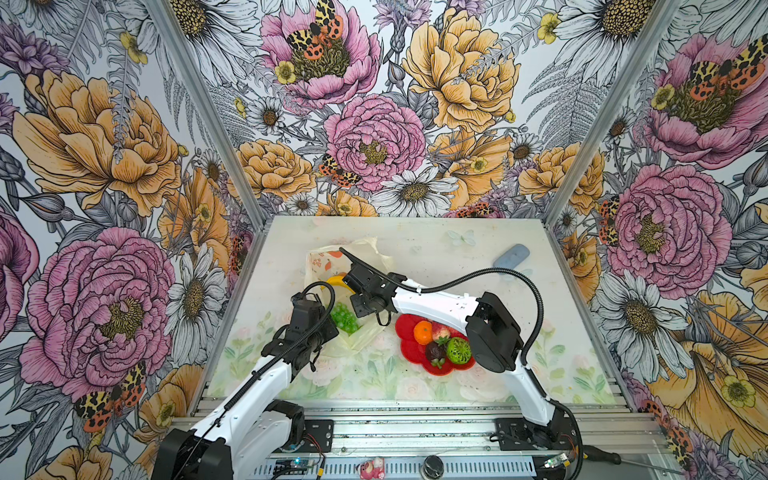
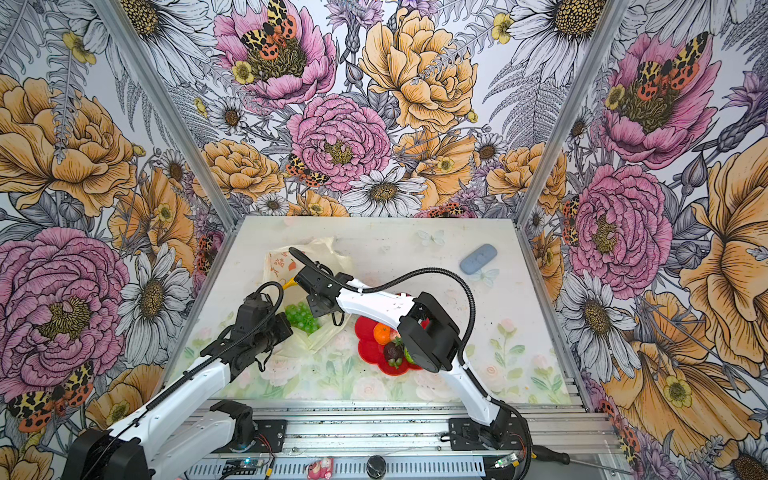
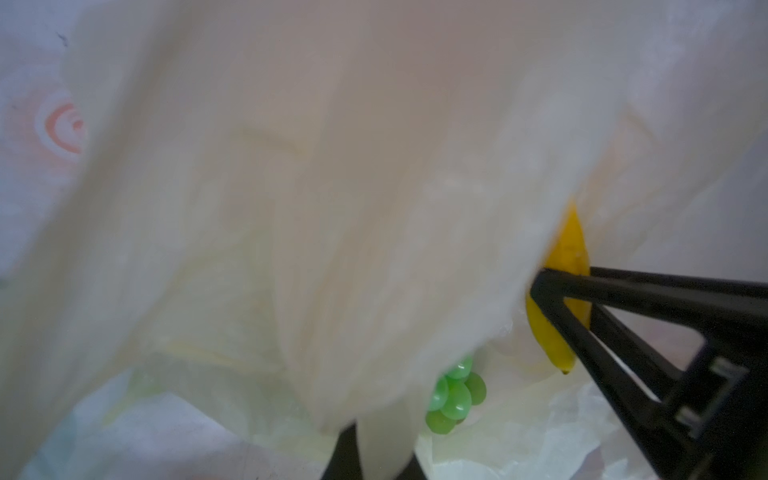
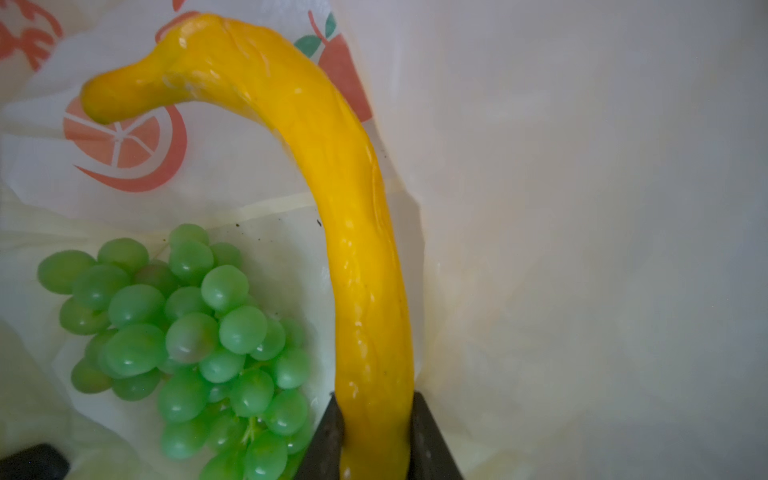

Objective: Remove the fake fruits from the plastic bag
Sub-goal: 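Lift the banana up out of the bag with the right gripper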

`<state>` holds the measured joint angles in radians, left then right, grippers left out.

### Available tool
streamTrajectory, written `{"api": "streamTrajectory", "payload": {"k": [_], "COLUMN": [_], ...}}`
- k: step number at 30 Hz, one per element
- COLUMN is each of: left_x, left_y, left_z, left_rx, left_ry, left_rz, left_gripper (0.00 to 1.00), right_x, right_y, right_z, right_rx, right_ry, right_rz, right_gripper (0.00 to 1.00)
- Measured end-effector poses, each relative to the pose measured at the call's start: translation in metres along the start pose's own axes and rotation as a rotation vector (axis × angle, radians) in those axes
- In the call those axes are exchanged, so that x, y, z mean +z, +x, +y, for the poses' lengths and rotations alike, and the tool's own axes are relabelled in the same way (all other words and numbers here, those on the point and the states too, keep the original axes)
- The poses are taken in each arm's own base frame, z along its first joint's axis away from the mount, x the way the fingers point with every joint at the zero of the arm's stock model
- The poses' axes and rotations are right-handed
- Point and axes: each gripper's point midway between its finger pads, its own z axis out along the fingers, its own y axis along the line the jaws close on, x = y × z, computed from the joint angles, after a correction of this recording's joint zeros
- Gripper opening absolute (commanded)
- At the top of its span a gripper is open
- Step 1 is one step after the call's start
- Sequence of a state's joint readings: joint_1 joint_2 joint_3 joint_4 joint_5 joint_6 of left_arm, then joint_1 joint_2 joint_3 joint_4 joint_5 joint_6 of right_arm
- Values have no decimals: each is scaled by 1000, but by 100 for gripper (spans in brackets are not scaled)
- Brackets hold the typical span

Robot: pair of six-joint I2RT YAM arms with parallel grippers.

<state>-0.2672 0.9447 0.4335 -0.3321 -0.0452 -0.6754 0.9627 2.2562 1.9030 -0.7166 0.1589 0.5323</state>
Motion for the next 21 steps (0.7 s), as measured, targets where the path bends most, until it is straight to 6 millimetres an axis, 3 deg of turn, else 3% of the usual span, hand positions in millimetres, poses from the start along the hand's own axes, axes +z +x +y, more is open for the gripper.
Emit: {"api": "streamTrajectory", "payload": {"k": [7, 11, 21], "left_x": [4, 5, 2], "left_y": [1, 1, -2], "left_z": [2, 2, -1], "left_rx": [5, 5, 4], "left_ry": [-13, -13, -1], "left_rz": [12, 12, -1], "left_gripper": [0, 0, 0], "right_x": [10, 37, 50], "right_y": [18, 30, 18], "right_z": [19, 26, 37], "right_rx": [-14, -22, -19], "right_ry": [-43, -37, -63], "right_rz": [45, 73, 45], "right_gripper": [21, 22, 43]}}
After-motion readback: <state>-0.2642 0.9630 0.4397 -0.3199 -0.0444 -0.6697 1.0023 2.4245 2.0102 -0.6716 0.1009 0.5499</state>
